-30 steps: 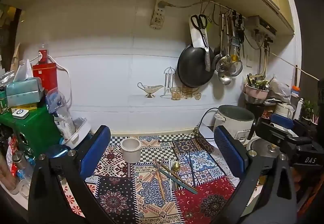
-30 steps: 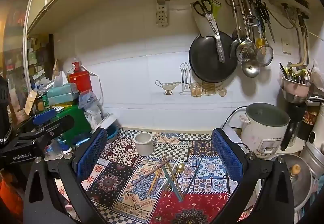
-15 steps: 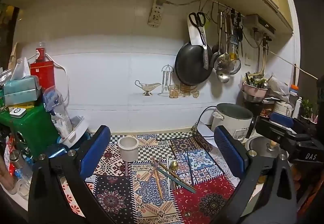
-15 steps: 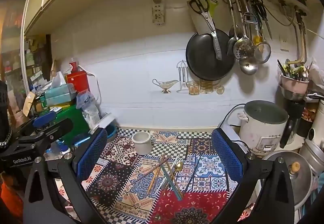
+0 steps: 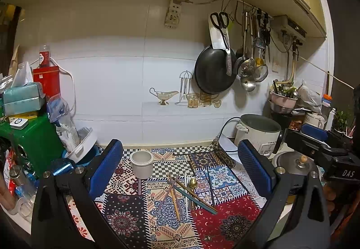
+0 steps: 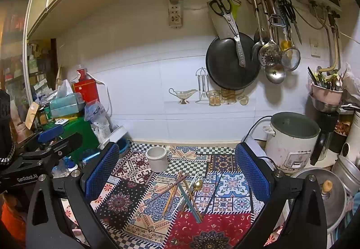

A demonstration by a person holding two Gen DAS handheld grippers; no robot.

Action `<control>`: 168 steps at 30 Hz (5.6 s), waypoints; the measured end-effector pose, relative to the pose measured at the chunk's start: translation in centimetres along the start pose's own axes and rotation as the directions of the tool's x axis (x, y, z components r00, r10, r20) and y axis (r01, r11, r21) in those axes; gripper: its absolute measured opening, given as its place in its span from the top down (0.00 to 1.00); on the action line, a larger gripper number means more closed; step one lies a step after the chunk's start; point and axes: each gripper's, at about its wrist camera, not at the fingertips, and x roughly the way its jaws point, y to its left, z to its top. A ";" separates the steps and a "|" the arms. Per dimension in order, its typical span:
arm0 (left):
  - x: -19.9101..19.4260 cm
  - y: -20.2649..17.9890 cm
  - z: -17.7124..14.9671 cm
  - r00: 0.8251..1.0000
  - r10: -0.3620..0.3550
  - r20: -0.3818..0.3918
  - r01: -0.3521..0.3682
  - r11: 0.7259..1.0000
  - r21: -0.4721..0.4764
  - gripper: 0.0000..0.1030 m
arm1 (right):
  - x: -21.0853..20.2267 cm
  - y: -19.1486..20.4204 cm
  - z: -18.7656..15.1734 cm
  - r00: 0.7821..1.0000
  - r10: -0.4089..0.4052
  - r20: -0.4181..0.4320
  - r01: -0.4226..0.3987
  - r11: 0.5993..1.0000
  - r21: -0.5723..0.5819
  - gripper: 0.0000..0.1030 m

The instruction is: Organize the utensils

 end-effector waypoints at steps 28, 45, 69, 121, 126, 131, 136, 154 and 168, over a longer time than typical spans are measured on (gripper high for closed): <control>0.1 0.2 0.0 1.000 0.006 -0.002 -0.006 1.000 -0.007 0.00 | -0.2 0.2 0.2 1.000 0.006 0.006 -0.006 1.000 -0.001 0.01; 0.3 0.3 0.1 1.000 0.007 -0.004 -0.008 1.000 -0.008 0.00 | 0.1 -0.1 0.3 1.000 0.004 0.006 -0.004 1.000 0.001 0.01; 11.9 3.7 -5.1 0.976 0.053 -0.210 -0.061 0.998 -0.034 0.00 | 12.0 -4.8 -5.5 0.940 -0.089 -0.329 0.099 0.995 0.016 0.01; 41.1 4.8 -21.0 0.562 -0.156 -0.812 0.103 0.988 -0.119 0.95 | 37.2 -7.1 -17.1 0.523 0.180 -0.833 -0.143 0.982 0.123 0.84; 40.4 5.0 -20.5 0.573 -0.169 -0.802 0.106 0.985 -0.132 0.96 | 38.0 -6.3 -17.3 0.502 0.172 -0.847 -0.172 0.980 0.098 0.87; 38.8 5.7 -20.1 0.587 -0.172 -0.791 0.100 0.985 -0.140 0.96 | 38.7 -5.7 -17.5 0.482 0.168 -0.860 -0.203 0.976 0.077 0.93; 36.8 6.3 -18.9 0.617 -0.168 -0.769 0.091 0.986 -0.143 0.96 | 38.5 -5.4 -17.3 0.490 0.160 -0.857 -0.201 0.977 0.067 0.93; 28.2 7.5 -14.6 0.754 -0.123 -0.645 0.040 0.989 -0.142 0.96 | 32.2 -6.1 -11.6 0.678 0.152 -0.719 -0.149 0.986 0.069 0.93; 25.9 8.5 -9.3 0.878 0.002 -0.479 -0.079 0.987 -0.141 0.96 | 29.4 -5.8 -5.2 0.805 0.178 -0.566 -0.157 0.984 0.085 0.93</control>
